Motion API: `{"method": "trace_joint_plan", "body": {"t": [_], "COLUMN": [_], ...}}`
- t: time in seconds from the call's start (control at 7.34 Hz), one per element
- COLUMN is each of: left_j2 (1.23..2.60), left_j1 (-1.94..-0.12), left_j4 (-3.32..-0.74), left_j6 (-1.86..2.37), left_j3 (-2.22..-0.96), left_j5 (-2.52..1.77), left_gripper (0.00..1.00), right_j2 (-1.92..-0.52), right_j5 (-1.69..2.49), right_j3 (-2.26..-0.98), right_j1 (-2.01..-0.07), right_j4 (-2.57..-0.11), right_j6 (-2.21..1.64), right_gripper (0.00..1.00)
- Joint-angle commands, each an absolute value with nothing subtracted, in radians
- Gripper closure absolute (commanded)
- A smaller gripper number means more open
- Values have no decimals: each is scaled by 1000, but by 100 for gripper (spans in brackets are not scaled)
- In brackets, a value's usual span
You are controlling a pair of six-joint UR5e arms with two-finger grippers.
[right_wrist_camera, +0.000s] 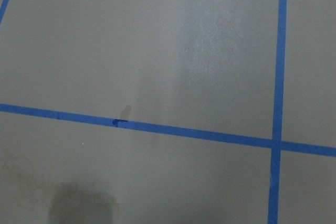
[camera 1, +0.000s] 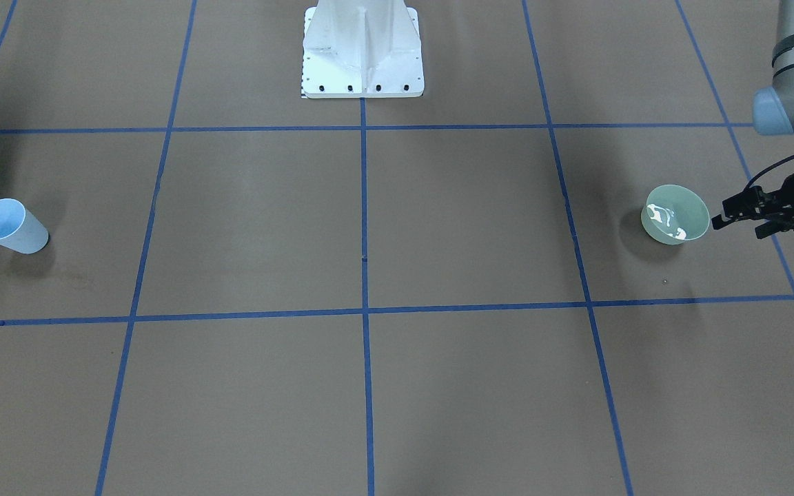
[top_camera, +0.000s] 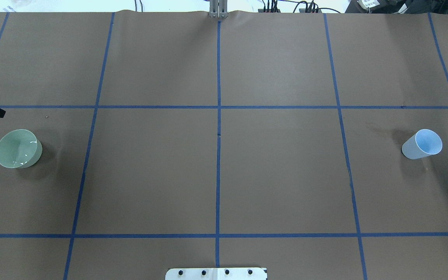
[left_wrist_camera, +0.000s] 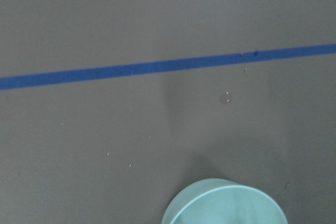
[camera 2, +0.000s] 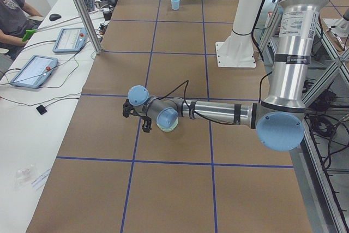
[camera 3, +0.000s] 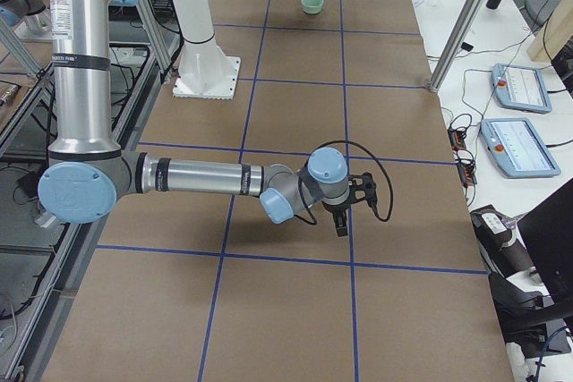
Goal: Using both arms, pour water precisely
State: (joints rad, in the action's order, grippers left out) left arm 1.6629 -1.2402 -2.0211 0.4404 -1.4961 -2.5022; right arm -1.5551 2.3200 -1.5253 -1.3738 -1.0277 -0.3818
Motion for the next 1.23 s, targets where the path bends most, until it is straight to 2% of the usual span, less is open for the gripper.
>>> {"method": "trace_joint_plan", "body": {"t": [0.0, 0.27, 0.41, 1.09], "left_j2": [1675, 1687, 1718, 1744], "left_j1": [-1250, -1332, -1395, -1457], "left_j4": [-2020, -1850, -1733, -1442], "left_j6": [411, 188, 116, 104], "left_j3": [-1499, -1497, -1503, -1595], "left_j5": [-2418, -2369, -2368, -2388], "left_gripper": [0, 0, 0, 0], "right_j2": [-1433, -1365, -1368, -1388], "right_j5": [2298, 2293, 2293, 2298], "right_j3": [-1520, -1537, -1539, -1539], "right_j1": [-1405, -1465, -1463, -1463], "right_j4": [-1286, -1496, -1509, -1509], "right_j6": [-272, -145, -138, -138], "right_gripper": [1, 1, 1, 1]}}
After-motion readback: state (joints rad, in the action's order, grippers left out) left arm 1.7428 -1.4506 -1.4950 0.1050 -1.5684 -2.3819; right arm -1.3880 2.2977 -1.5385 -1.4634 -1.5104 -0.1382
